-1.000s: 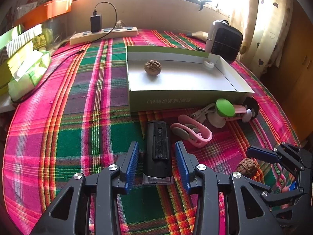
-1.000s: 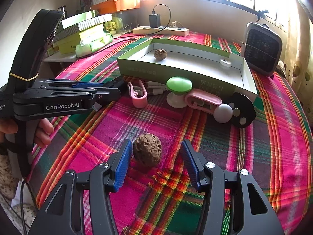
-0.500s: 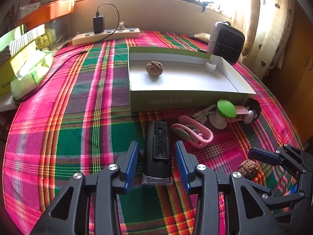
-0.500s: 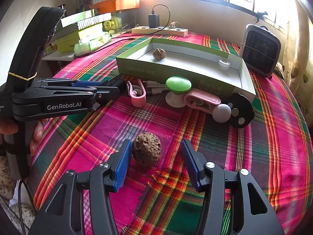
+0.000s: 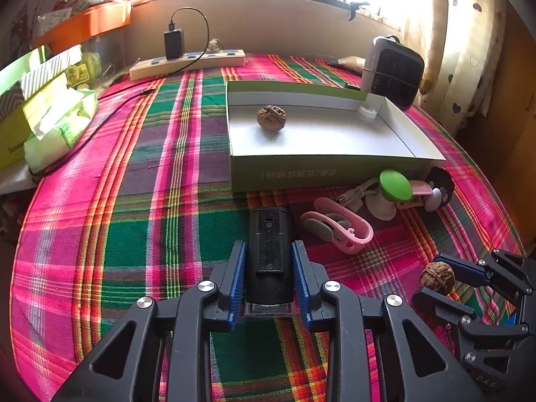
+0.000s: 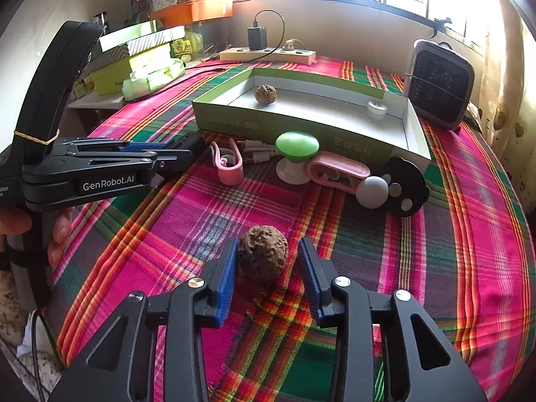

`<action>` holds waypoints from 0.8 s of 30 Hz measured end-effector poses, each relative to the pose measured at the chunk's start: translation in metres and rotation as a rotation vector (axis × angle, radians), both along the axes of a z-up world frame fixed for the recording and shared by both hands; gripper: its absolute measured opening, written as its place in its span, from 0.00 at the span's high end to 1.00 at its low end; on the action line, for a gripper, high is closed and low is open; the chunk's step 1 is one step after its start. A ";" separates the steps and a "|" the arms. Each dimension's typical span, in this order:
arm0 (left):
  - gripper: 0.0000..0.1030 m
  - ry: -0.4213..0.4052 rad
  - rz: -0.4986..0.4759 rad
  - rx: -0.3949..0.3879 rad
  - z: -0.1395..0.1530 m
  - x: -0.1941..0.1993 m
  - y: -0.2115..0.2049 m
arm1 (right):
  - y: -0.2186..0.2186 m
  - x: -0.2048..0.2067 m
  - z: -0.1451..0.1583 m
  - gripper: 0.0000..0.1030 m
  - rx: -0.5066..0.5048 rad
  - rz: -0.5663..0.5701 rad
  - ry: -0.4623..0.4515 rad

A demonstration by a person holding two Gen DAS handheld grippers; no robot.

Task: Organize objects
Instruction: 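Grasp the large rough walnut with the right tool while the left tool grasps the black flashlight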

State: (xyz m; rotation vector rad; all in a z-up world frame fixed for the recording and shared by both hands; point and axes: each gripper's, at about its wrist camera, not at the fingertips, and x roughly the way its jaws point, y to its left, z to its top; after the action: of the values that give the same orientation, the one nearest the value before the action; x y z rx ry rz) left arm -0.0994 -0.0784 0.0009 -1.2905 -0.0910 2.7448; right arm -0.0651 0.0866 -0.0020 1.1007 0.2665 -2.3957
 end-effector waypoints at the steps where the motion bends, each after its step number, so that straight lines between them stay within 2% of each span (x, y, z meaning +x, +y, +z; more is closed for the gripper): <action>1: 0.76 0.000 0.000 0.001 0.000 0.000 0.000 | 0.000 0.000 0.000 0.66 -0.001 0.000 0.000; 4: 0.76 0.000 0.000 0.005 0.000 0.000 0.000 | 0.000 0.001 0.000 0.71 0.000 0.000 0.002; 24: 0.76 0.001 0.000 0.004 0.000 0.000 -0.001 | 0.000 0.000 0.000 0.71 -0.004 0.000 0.000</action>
State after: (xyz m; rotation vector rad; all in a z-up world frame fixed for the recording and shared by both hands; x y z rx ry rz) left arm -0.0992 -0.0794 0.0004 -1.2889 -0.0962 2.7442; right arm -0.0650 0.0870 -0.0018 1.0984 0.2618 -2.3955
